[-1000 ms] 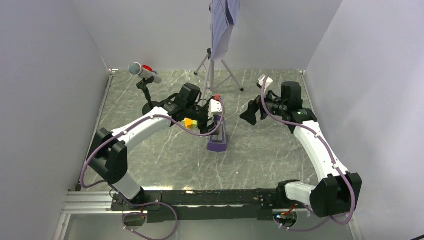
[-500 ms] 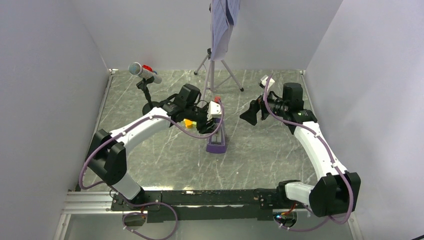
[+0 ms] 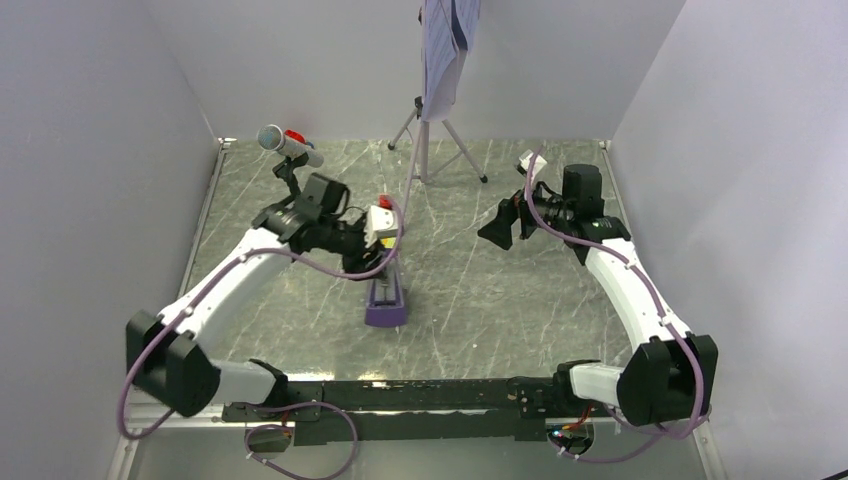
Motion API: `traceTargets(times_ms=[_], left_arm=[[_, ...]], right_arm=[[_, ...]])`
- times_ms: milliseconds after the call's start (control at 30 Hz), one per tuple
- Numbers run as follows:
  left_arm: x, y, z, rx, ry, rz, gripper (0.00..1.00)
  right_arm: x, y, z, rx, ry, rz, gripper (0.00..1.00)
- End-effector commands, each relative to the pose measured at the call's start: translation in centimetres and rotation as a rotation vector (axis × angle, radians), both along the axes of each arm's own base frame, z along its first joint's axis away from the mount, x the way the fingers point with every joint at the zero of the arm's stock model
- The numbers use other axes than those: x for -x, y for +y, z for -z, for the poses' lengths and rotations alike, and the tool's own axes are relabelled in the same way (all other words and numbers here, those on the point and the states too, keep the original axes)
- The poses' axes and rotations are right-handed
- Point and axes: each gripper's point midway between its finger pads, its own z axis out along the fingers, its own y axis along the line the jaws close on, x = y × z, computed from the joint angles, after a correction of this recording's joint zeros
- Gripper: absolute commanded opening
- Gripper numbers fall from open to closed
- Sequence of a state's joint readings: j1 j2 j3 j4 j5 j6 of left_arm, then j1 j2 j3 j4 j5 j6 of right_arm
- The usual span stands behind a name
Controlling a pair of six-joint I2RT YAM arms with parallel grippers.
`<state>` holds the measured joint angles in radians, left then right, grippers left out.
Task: Pack up the instrument practice props
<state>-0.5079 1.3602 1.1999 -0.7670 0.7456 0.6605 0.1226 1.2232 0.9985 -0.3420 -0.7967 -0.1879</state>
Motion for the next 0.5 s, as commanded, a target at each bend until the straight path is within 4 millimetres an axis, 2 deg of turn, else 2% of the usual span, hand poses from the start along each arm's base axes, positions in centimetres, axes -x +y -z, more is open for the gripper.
traceTargets(times_ms=[0, 167, 467], left_arm=[[-0.8, 4.4, -2.2, -0.021, -0.092, -0.210, 0.01], [-3.8, 11.8, -3.0, -0.086, -0.183, -0.597, 0.01], [-4.5, 23.8, -4.2, -0.237, -0.297, -1.112, 0.01]], right_arm=[[-1.0, 0.5, -1.9, -0.037, -0.031, -0.018, 1.00], [-1.2, 0.7, -2.1, -0.044, -0.023, -0.026, 1.00], [-1.6, 1.0, -1.8, -0.056, 0.009, -0.037, 1.00]])
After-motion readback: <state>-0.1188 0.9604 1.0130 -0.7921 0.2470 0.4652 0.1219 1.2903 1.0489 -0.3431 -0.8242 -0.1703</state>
